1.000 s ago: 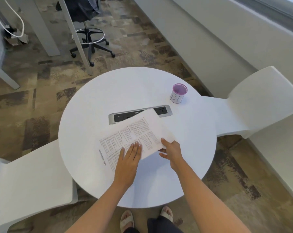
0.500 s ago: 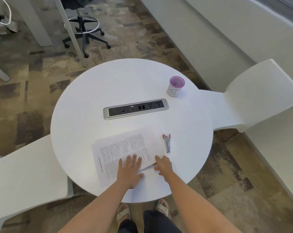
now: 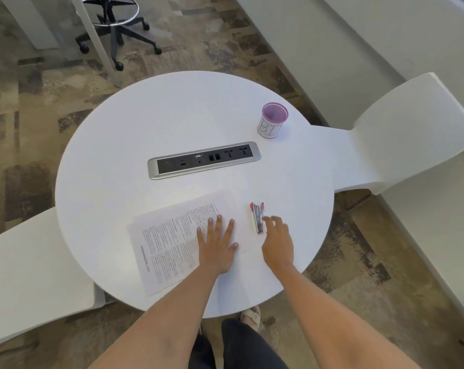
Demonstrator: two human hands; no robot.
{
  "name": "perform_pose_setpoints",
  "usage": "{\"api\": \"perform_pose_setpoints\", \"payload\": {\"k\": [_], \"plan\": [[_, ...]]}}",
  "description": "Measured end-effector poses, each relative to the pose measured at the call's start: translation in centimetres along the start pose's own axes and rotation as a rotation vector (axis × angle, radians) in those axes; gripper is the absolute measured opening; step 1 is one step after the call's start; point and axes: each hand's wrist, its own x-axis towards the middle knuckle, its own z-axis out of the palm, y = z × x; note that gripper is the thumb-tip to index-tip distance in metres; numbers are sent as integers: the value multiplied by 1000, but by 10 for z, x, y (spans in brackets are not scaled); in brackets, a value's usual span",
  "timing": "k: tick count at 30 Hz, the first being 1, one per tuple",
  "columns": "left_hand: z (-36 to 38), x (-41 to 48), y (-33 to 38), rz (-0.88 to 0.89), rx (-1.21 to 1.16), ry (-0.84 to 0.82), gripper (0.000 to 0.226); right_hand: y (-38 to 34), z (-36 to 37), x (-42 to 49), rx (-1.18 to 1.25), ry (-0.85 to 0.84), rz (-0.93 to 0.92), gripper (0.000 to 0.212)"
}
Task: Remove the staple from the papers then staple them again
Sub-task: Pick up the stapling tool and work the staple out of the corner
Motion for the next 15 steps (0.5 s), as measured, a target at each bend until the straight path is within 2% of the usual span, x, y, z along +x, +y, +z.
{"api": "perform_pose_setpoints", "payload": {"k": [1,3,5,7,10,15], "plan": [[1,2,-1,-20,-3,-13,60,3,-4,7,-39,-23,-84,67],[5,6,-2,-17,23,-34,61,9,-10,20,-166,-30,-277,75],[8,8,-2,13,30,-42,61,14,-12,31,-296,65,-417,69],[10,7,-3,53,33,-46,57,19,-12,36,-409,126,-475,55],[15,5,-4,105,40,-51,55,26,-13,39,-440,129,-493,37],[26,2,-4,166,-33,-92,62,37,-3,23,-425,40,-371,35]]}}
